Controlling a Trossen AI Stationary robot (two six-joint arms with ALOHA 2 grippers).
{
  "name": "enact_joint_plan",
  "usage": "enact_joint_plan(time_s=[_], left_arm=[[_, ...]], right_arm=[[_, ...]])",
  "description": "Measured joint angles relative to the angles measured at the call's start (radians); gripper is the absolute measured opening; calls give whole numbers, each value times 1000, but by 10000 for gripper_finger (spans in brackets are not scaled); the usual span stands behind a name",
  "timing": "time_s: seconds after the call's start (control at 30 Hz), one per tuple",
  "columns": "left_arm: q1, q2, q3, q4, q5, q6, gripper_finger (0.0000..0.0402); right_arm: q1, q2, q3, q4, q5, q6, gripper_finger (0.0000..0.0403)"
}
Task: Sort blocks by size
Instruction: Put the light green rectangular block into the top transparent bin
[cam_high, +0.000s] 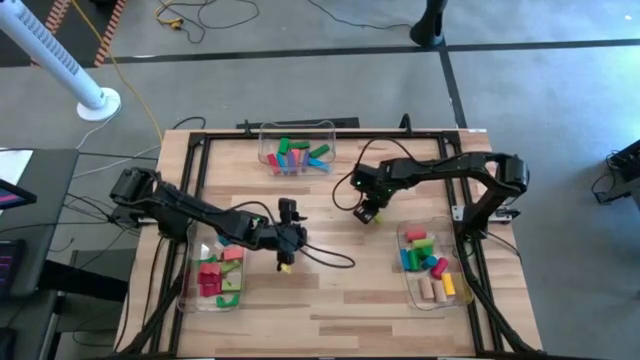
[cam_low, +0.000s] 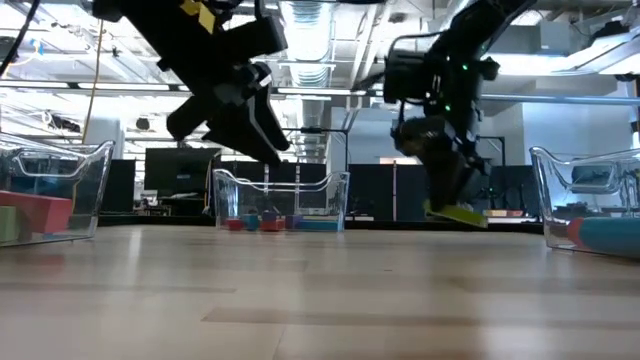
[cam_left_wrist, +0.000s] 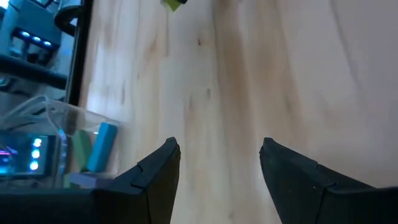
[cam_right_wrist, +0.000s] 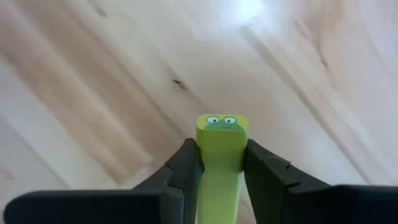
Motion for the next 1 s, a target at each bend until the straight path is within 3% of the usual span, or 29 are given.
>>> enact_joint_plan(time_s=[0.1,0.2,0.33,0.53,0.7,1.0], left_arm=[[26,0,0,0,0,34,212],[45,0,0,-4,1,-70,212],[71,0,0,26,31,-77,212],[87,0,0,141,137,-9,212],[88,0,0,218,165,68,212],[153,-8,0,295,293,64,212]], right_arm=[[30,0,38,10,0,-16,129],[63,-1,78,12,0,-32,129],[106,-1,128,11,0,-56,129],[156,-1,189,9,16,-83,129],[178,-1,233,8,21,-106,129],[223,-2,311,7,69,-152,129]])
